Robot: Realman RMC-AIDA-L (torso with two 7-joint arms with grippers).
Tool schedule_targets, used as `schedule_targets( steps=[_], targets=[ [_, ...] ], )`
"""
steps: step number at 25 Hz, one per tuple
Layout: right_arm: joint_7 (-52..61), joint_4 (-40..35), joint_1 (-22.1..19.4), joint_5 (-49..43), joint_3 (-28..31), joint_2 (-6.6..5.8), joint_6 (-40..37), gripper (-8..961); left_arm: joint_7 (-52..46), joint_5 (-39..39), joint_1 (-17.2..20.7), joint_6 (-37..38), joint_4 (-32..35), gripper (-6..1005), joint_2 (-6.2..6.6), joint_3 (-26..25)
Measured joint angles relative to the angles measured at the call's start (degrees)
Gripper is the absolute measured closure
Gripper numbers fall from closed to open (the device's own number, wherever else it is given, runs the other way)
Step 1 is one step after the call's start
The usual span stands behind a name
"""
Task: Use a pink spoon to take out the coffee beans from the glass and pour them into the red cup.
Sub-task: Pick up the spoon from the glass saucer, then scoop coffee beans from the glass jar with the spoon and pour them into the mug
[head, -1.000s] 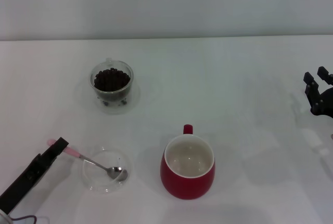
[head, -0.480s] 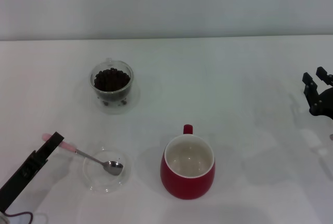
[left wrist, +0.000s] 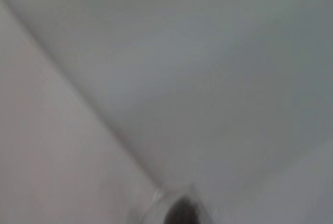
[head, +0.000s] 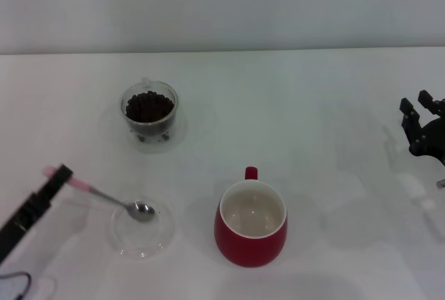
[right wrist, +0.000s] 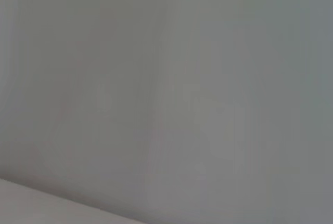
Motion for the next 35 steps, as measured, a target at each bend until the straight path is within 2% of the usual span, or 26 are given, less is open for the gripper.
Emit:
schedule_targets(
  steps=[1, 3, 5, 9, 12, 18, 22, 26, 27, 31, 33, 35],
  targets=[
    [-0.36, 0.24, 0.0, -0.01, 0.0, 0.0, 0.0, 642, 0.0, 0.0, 0.0, 0.0, 0.0, 877, 0.0, 0.0],
    [-1.35, 0.82, 0.0, -0.01, 0.0, 0.0, 0.0, 642, -1.53, 0.25, 0.68, -1.11, 5.81, 877, 0.3, 0.17],
    [-2.09, 1.44, 0.01, -0.01, 0.0, 0.0, -0.02, 642, -2.77, 0.45, 0.98, -1.07, 8.19, 877, 0.47, 0.27],
    [-2.72, 2.18, 0.07, -0.01, 0.0, 0.0, -0.5, 642, -6.82, 0.48, 1.18, -0.45, 13.62, 877, 1.67, 0.17],
    [-2.58, 2.59, 0.15, -0.01, 0.0, 0.0, -1.62, 642, -11.37, 2.04, 0.1, 0.43, 17.56, 876, 3.13, 0.57],
    [-2.77, 3.61, 0.18, -0.79, 0.0, 0.0, -4.87, 642, -22.86, 11.83, -5.64, 4.95, 23.65, 876, 6.35, 0.47],
    [-2.79, 4.0, 0.29, -2.07, 0.0, 0.0, -6.34, 642, -27.29, 16.07, -8.48, 8.42, 27.28, 877, 7.44, 0.09],
    [-2.8, 4.41, 0.34, -2.27, -0.1, 0.0, -8.29, 642, -28.83, 16.69, -9.29, 10.03, 30.12, 877, 7.79, 0.18],
    [-2.81, 4.44, 0.34, -2.28, -0.25, -0.01, -8.57, 642, -30.62, 18.29, -10.25, 10.5, 32.63, 877, 8.06, 0.16],
    [-2.99, 4.48, 0.54, -2.29, -0.58, -0.01, -9.04, 642, -32.56, 19.87, -11.72, 10.98, 34.14, 876, 8.54, 0.05],
    [-2.99, 4.49, 0.69, -2.3, -0.65, 0.0, -9.32, 642, -35.52, 23.07, -14.64, 12.33, 34.74, 876, 9.57, 0.0],
    [-2.89, 4.53, 0.75, -2.29, -0.96, -0.01, -10.01, 642, -37.01, 25.77, -16.22, 13.37, 34.76, 876, 9.96, 0.0]
  ],
)
